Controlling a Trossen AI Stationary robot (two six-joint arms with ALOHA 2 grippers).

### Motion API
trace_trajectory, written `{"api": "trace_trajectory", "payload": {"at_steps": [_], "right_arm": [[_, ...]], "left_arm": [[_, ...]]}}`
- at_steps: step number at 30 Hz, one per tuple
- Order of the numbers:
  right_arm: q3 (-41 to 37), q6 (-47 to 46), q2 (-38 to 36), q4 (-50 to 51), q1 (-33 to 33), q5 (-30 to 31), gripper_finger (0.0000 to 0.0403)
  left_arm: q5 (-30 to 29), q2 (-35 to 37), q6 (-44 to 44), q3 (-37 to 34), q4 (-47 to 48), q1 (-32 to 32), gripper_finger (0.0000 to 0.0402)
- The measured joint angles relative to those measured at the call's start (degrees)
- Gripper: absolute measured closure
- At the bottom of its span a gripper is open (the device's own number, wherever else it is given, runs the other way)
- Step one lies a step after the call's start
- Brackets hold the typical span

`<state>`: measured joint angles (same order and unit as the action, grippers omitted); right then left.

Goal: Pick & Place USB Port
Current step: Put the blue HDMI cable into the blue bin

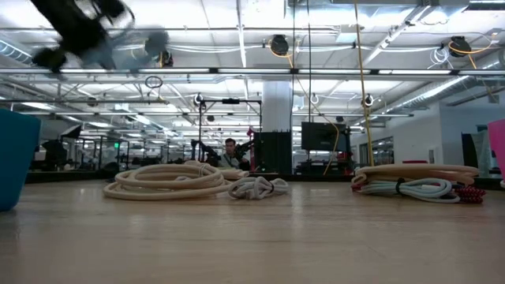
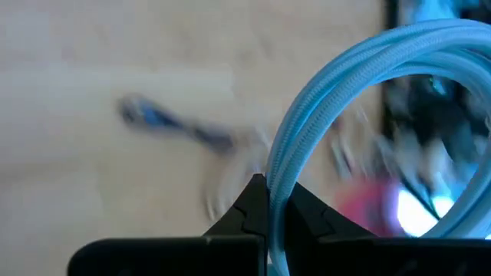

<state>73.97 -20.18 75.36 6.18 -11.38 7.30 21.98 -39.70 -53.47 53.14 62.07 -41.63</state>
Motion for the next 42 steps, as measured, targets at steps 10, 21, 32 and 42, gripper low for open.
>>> {"api": "trace_trajectory", "payload": {"at_steps": [10,21,32,42], "right_arm": [[0.00,0.30,-2.77,3.45,0.85,0.16,0.0266],[0.00,-0.57,-2.74,4.38,1.62,0.32,0.0266],[0.00,-1.63,-2.74,7.58,2.05,0.37,0.0266],[-0.59,-1.63,-2.74,8.98,2.05,0.39,0.0266]], "left_arm": [[-0.37,15.67,-18.29,18.89,13.73,24.98,0.0391],[17.87,4.53,3.75,16.03,0.38,19.42,0.0391],[14.14,-19.13,15.24,16.16,-15.38,49.04,0.0391],[-0.77,-37.12,27.80,23.78,-2.33,68.80,0.0391]]}}
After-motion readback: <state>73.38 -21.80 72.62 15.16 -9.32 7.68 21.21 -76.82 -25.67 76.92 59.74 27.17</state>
